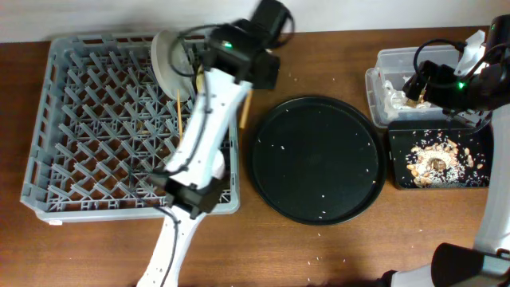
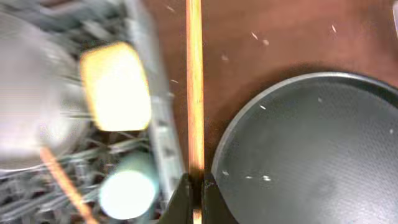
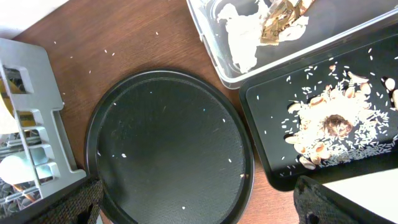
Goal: Sort waste into correct bins and load items into the dishwasher rack
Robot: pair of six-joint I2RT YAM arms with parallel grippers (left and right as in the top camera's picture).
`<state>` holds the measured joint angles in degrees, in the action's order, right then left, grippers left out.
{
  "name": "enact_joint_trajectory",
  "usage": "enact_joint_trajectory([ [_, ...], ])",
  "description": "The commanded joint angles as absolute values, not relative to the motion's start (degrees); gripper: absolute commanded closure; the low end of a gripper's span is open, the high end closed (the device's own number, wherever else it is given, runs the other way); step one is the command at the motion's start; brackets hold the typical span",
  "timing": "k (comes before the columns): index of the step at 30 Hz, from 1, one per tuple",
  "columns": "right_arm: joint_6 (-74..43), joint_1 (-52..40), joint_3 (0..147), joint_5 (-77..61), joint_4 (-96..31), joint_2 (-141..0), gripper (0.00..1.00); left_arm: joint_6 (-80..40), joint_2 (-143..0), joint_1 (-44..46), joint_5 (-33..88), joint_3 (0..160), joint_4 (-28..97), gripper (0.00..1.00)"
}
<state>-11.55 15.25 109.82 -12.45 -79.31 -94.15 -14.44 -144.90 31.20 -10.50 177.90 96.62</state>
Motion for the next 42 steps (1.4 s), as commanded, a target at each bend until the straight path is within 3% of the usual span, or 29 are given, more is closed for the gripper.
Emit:
enact_joint_trajectory([
  [1,-11.4,15.4,110.2,-11.7,-79.3,-94.1,0.02,-11.0,-133.8,21.9,-10.4,177.2,96.7,0.99],
  [4,-11.4,15.4,110.2,-11.7,-79.3,-94.1,0.01,-11.0,-128.8,12.6,-6.6,163.1,96.7,0.99],
  [7,-11.4,15.4,110.2,-11.7,-79.3,-94.1,0.02,-12.8,-128.8,10.3,-9.0,142.3,95.7,0.99],
  [11,-11.4,15.4,110.2,-11.7,-79.3,-94.1,0.02,-12.8,-128.8,9.9,-8.8,126.6,85.7,0.99],
  [12,-11.4,15.4,110.2,-11.7,-79.3,-94.1,0.02,-12.8,-128.9,9.9,-8.8,124.2,83.5,0.85],
  [13,-11.4,15.4,110.2,-11.7,-79.3,-94.1,0.02,-12.8,-128.9,9.9,-8.8,123.3,82.7,0.58],
  [14,-11.4,15.4,110.2,-11.7,-79.3,-94.1,0.02,-12.8,-128.9,9.9,-8.8,123.0,82.2,0.44],
  [18,-11.4,15.4,110.2,-11.7,-79.3,-94.1,0.02,-12.8,-127.9,10.0,-8.3,125.1,83.1,0.4],
  [23,-11.4,15.4,110.2,-11.7,-79.3,-94.1,0.02,-12.7,-108.8,10.1,-8.2,135.3,86.0,0.36],
  [24,-11.4,15.4,110.2,-11.7,-79.3,-94.1,0.02,-12.8,-104.9,10.1,-8.2,135.3,86.4,0.14],
  [25,-11.4,15.4,110.2,-11.7,-79.3,-94.1,0.02,-12.7,-101.3,10.1,-8.2,135.3,88.0,0.01],
  [33,-11.4,14.4,110.1,-11.7,-79.3,-94.1,0.02,-12.8,-98.9,10.0,-8.2,135.3,89.5,0.01],
  [35,-11.4,7.7,110.1,-11.7,-79.3,-91.2,0.01,-12.8,-98.9,10.1,-8.2,135.3,89.5,0.01],
  [37,-6.0,-3.4,109.9,-2.9,-78.8,-85.7,0.02,-12.8,-98.9,10.1,-8.2,135.3,89.5,0.01],
  [38,-5.9,-8.4,105.3,4.3,-72.6,-81.1,0.02,-12.8,-98.9,10.1,-8.2,135.3,89.5,0.01],
  [40,-4.6,-9.7,90.5,5.9,-57.0,-73.0,0.01,-12.8,-98.9,10.1,-8.2,135.3,89.5,0.01],
  [42,-1.7,-9.5,61.9,4.7,-31.3,-56.0,0.01,-12.8,-98.9,10.1,-8.2,135.3,89.5,0.01],
])
